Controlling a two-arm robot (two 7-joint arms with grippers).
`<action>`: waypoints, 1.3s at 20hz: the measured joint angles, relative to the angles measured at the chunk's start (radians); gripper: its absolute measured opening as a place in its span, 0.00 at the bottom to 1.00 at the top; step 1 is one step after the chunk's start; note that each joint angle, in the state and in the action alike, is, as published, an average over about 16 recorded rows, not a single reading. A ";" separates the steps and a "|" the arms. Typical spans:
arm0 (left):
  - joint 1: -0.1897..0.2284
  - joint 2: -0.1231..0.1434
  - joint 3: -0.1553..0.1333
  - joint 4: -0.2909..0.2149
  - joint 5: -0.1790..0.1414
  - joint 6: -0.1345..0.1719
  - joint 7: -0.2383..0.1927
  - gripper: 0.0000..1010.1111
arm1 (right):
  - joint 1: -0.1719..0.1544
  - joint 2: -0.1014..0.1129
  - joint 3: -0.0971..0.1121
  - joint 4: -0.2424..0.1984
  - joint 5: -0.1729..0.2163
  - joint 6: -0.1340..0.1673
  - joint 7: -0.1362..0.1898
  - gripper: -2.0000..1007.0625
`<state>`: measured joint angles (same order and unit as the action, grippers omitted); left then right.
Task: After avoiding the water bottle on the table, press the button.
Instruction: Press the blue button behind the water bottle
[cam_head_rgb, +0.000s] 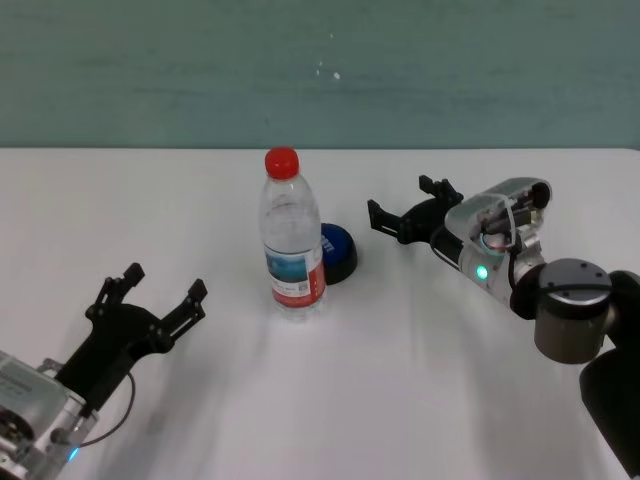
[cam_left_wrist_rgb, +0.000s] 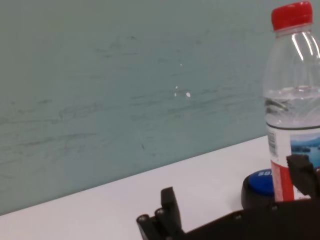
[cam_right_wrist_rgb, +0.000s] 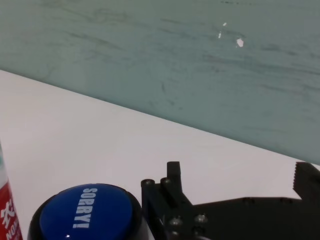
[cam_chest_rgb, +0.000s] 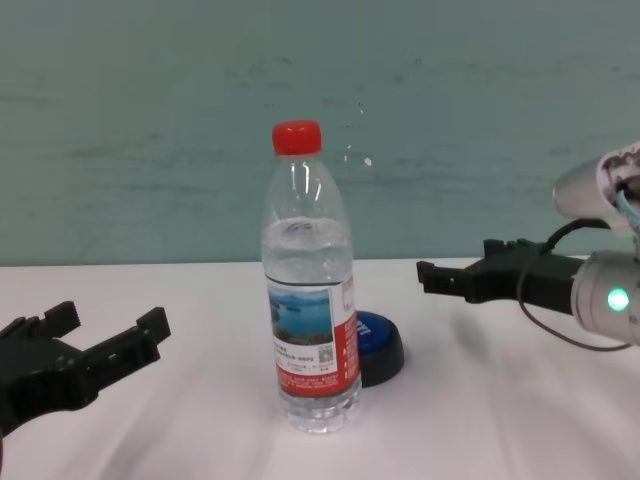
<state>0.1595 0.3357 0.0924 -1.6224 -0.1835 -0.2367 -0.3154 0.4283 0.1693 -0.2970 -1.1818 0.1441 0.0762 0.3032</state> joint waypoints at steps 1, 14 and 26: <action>0.000 0.000 0.000 0.000 0.000 0.000 0.000 1.00 | 0.005 0.000 -0.002 0.006 0.001 -0.001 0.002 1.00; 0.000 0.000 0.000 0.000 0.000 0.000 0.000 1.00 | 0.065 -0.006 -0.027 0.090 0.015 -0.015 0.030 1.00; 0.000 0.000 0.000 0.000 0.000 0.000 0.000 1.00 | 0.117 -0.019 -0.051 0.170 0.023 -0.039 0.059 1.00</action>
<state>0.1595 0.3357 0.0923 -1.6224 -0.1835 -0.2367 -0.3153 0.5457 0.1502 -0.3484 -1.0122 0.1670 0.0370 0.3618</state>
